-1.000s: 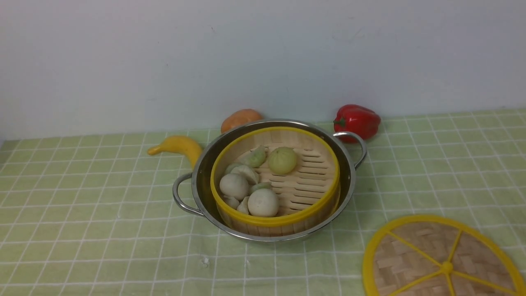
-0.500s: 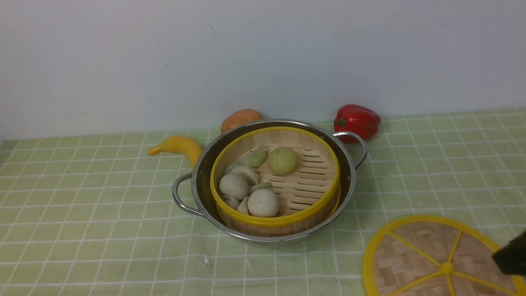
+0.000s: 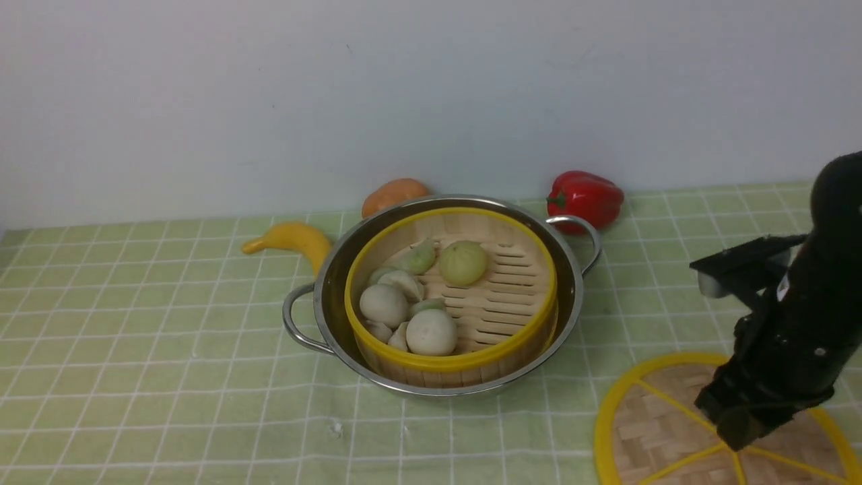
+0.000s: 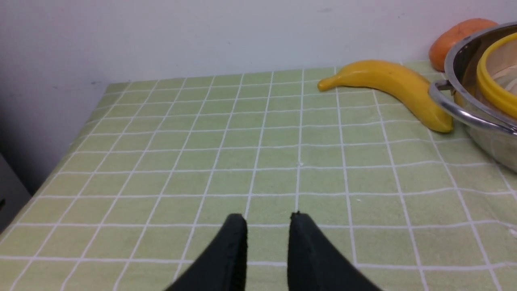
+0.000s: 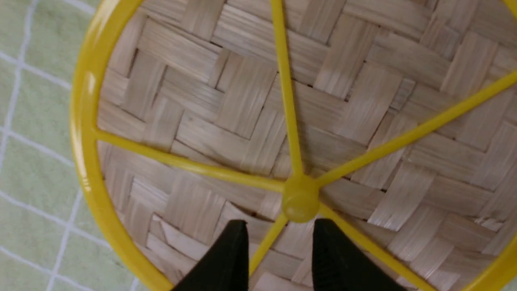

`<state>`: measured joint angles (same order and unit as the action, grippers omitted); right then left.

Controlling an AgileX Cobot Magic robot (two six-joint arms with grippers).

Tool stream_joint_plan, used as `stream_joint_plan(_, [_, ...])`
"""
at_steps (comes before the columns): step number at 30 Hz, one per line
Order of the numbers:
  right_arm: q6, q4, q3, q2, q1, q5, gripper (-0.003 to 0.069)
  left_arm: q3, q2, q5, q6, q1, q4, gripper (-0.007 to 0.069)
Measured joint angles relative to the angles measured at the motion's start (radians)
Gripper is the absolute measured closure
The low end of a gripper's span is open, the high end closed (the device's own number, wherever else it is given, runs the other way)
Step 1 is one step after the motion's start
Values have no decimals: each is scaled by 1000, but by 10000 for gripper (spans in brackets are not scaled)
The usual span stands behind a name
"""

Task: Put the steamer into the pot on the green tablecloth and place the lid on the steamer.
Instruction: 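Move the gripper down to the bamboo steamer lid and grasp its center knob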

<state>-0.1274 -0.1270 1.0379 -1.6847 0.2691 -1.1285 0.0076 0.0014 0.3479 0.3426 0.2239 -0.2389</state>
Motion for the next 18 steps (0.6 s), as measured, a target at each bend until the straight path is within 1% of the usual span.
stream_joint_plan(5, [45, 47, 0, -72, 0, 49, 416, 0, 0, 0, 0, 0, 0, 467])
stream_joint_plan(10, [48, 44, 2, -77, 0, 51, 419, 0, 0, 0, 0, 0, 0, 466])
stream_joint_plan(13, [50, 37, 2, -77, 0, 44, 454, 0, 0, 0, 0, 0, 0, 457])
stream_joint_plan(14, [50, 31, 4, -77, 0, 31, 503, 0, 0, 0, 0, 0, 0, 454])
stream_joint_plan(15, [51, 30, 5, -77, 1, 30, 517, 0, 0, 0, 0, 0, 0, 454])
stream_joint_plan(18, [55, 29, 6, -62, 7, 37, 513, 0, 0, 0, 0, 0, 0, 449])
